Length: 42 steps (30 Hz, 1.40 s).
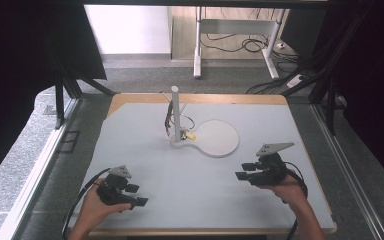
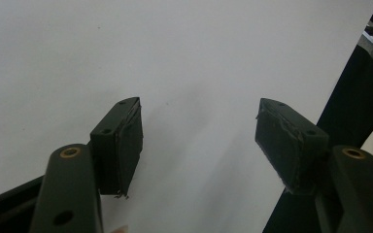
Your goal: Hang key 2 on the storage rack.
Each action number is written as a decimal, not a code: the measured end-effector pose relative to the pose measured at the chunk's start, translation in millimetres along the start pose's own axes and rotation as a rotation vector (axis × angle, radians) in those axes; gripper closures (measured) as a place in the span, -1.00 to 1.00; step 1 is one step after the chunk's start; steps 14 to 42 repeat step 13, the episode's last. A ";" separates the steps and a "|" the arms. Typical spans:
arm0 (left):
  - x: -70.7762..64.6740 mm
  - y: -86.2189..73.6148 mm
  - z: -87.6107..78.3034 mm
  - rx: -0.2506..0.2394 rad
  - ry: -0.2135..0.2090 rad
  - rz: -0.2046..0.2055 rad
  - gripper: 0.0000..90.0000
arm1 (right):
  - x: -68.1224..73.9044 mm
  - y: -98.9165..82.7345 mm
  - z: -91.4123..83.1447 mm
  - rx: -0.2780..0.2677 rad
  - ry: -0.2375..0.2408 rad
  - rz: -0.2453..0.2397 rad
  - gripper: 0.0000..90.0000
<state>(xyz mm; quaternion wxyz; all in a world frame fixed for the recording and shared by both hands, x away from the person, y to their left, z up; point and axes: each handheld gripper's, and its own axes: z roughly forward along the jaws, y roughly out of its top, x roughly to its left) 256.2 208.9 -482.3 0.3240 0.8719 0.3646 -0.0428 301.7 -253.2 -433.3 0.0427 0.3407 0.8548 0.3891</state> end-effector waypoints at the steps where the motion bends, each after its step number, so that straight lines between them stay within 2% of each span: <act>1: 0.0 0.0 0.0 0.000 0.000 0.000 -0.23 | -0.4 -3.2 2.4 0.003 -0.001 0.006 0.19; 7: 0.2 -0.2 -1.0 -0.005 0.002 0.001 -0.23 | -0.5 -9.5 10.9 0.008 -0.010 0.008 0.16; 13: 0.9 -0.2 -2.9 -0.011 0.003 0.001 -0.23 | 5.6 -13.0 9.9 -0.045 -0.021 0.002 0.12; 42: 0.9 -0.2 -2.9 -0.011 0.003 0.001 -0.23 | 5.6 -13.0 9.9 -0.045 -0.021 0.002 0.12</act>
